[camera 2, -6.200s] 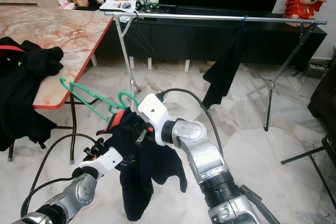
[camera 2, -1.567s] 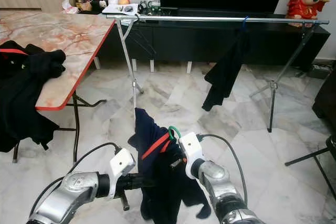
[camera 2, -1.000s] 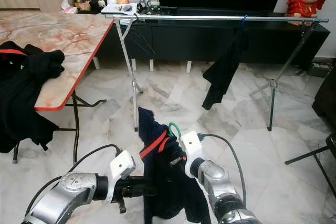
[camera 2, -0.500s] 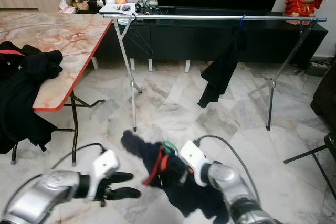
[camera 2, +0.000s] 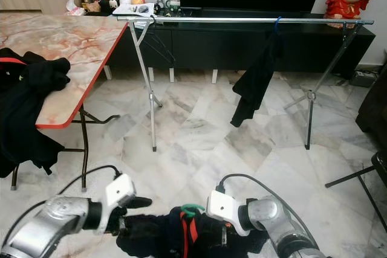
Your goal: Hang hanger
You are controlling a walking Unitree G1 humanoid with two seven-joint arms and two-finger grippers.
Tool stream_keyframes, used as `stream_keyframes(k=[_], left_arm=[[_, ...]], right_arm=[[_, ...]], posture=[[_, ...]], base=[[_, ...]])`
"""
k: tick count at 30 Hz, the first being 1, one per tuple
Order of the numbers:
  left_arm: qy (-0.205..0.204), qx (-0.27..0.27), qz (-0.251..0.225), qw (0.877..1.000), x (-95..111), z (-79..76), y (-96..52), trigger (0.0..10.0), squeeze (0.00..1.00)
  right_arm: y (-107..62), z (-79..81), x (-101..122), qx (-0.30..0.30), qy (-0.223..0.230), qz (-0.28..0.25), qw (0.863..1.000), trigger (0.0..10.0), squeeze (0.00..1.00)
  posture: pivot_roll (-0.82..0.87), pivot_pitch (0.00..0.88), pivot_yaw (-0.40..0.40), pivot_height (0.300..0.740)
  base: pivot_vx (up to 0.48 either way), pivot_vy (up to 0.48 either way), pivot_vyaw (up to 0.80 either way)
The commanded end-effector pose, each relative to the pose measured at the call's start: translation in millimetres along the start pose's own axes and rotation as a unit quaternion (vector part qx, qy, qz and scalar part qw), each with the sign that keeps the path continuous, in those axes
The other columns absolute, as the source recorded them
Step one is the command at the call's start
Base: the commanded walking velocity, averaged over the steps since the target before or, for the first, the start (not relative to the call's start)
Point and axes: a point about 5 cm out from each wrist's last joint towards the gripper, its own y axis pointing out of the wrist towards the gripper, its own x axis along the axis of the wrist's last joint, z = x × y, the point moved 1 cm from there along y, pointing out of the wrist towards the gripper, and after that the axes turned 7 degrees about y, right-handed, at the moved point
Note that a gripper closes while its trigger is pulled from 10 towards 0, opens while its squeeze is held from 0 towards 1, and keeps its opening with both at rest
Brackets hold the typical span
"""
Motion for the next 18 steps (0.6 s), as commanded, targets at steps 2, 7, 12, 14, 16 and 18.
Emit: stream_keyframes(k=[2,7,12,14,16,18], left_arm=[[0.012,-0.02,0.008,1.0,0.7,-1.9,4.8,10.0,1.0],[0.014,-0.03,0.009,0.999,-0.9,-2.9,12.0,10.0,1.0],[0.018,-0.038,0.013,0.999,-1.8,-4.6,18.5,10.0,1.0],[0.018,-0.038,0.013,0.999,-1.9,-4.5,18.9,10.0,1.0],[0.018,-0.038,0.013,0.999,-2.2,-4.3,20.1,10.0,0.11],[0.016,-0.041,0.011,0.999,-2.2,-5.2,22.4,10.0,0.0]], right_arm=[[1.9,1.0,4.5,0.009,-0.009,-0.012,1.0,0.0,0.0],[4.1,1.1,11.8,0.025,-0.015,-0.025,0.999,0.0,0.0],[5.8,0.0,19.1,0.033,-0.025,-0.035,0.999,0.0,0.0],[5.7,-0.1,19.5,0.033,-0.026,-0.036,0.998,0.0,0.0],[5.7,-0.4,21.3,0.036,-0.028,-0.04,0.998,0.0,0.0],[5.4,-2.2,27.3,0.039,-0.027,-0.053,0.997,0.0,0.0]], posture=[[0.15,0.033,-0.044,0.74],[0.15,0.024,-0.043,0.74],[0.15,0.023,-0.047,0.74],[0.15,0.026,-0.051,0.74],[0.15,0.028,-0.051,0.74],[0.14,0.033,-0.049,0.74]], base=[[0.0,0.0,0.0],[0.0,0.0,0.0],[0.0,0.0,0.0],[0.0,0.0,0.0],[0.0,0.0,0.0],[0.0,0.0,0.0]])
